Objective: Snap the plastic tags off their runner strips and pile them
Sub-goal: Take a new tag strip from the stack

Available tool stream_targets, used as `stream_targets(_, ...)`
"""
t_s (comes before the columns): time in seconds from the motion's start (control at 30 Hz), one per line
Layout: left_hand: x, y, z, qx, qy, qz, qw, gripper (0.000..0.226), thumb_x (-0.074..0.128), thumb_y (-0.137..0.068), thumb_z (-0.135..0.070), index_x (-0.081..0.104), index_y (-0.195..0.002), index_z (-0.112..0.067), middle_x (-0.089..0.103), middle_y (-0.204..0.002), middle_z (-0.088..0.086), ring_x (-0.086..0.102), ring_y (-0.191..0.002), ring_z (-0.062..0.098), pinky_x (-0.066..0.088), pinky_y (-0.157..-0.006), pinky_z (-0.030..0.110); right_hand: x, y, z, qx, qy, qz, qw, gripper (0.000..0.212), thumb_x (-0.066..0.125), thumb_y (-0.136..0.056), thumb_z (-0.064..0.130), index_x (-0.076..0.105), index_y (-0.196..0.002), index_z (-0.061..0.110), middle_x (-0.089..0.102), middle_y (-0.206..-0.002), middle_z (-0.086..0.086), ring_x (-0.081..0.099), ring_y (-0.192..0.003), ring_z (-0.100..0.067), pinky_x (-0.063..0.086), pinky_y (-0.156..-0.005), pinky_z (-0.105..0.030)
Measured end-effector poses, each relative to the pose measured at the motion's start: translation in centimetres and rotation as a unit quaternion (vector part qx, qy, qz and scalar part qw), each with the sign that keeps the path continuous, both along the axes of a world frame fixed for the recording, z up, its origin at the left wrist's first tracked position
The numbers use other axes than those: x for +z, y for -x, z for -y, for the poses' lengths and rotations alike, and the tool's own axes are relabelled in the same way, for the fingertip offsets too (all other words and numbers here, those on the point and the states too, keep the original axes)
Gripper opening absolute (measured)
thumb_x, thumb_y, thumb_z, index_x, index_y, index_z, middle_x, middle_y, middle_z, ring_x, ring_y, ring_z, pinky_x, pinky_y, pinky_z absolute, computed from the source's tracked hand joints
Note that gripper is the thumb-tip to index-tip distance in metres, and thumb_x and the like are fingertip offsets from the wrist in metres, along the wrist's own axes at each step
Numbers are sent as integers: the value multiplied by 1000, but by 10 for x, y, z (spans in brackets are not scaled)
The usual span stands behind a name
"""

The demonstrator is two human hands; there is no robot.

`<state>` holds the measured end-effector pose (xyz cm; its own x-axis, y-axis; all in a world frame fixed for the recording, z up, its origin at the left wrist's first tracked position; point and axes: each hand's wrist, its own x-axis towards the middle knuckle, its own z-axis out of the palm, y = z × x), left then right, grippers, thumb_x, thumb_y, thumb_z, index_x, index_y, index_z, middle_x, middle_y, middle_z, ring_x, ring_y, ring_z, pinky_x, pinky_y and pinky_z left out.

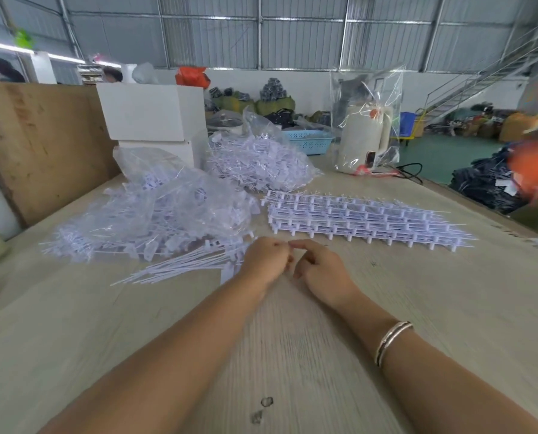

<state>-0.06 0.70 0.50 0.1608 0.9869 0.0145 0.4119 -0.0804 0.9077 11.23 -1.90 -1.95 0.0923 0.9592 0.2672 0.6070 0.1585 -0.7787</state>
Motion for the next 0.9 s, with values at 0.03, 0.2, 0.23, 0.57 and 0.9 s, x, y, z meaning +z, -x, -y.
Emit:
stream_targets(0.03,3,-5,-9,22,51,79,995,18,44,-93,-8,62,-95,-6,65,-82,8,61,-72,20,47,-62,29,-1,-2,-1,-14,-4,-21,1000,36,42,-86,0,57,-102,29,66,-71,-3,52,-59,-2,38,-52,-8)
stream_targets(0.2,11,-29,-48,91,152,274,945,16,42,-100,-16,43,-85,-12,57,-79,11,58,-65,20,50,-51,26,-3,-6,-7,-26,-2,-54,998,42,42,-84,1,62,-112,25,66,-72,-3,54,-60,-8,40,-55,-16)
stream_targets(0.23,10,-33,-55,104,156,277,942,19,44,-100,-20,43,-83,-11,56,-77,9,58,-63,19,51,-52,27,-4,-7,-8,-26,-5,-55,998,43,42,-85,3,61,-115,26,65,-73,-1,54,-63,-7,40,-56,-16)
stream_targets(0.57,15,-57,-80,197,79,217,953,41,54,-93,-28,50,-121,2,67,-90,15,69,-80,29,56,-81,40,-4,-8,-12,-27,-18,-68,997,47,40,-86,0,57,-125,21,67,-79,-14,62,-81,-23,46,-80,-32)
stream_targets(0.9,74,-14,-72,218,-50,329,918,11,46,-95,-11,51,-100,-3,62,-80,14,56,-40,15,52,-47,28,3,-9,-8,-65,47,-246,966,30,40,-87,-1,60,-89,21,61,-70,0,45,-45,-8,37,-42,-15)
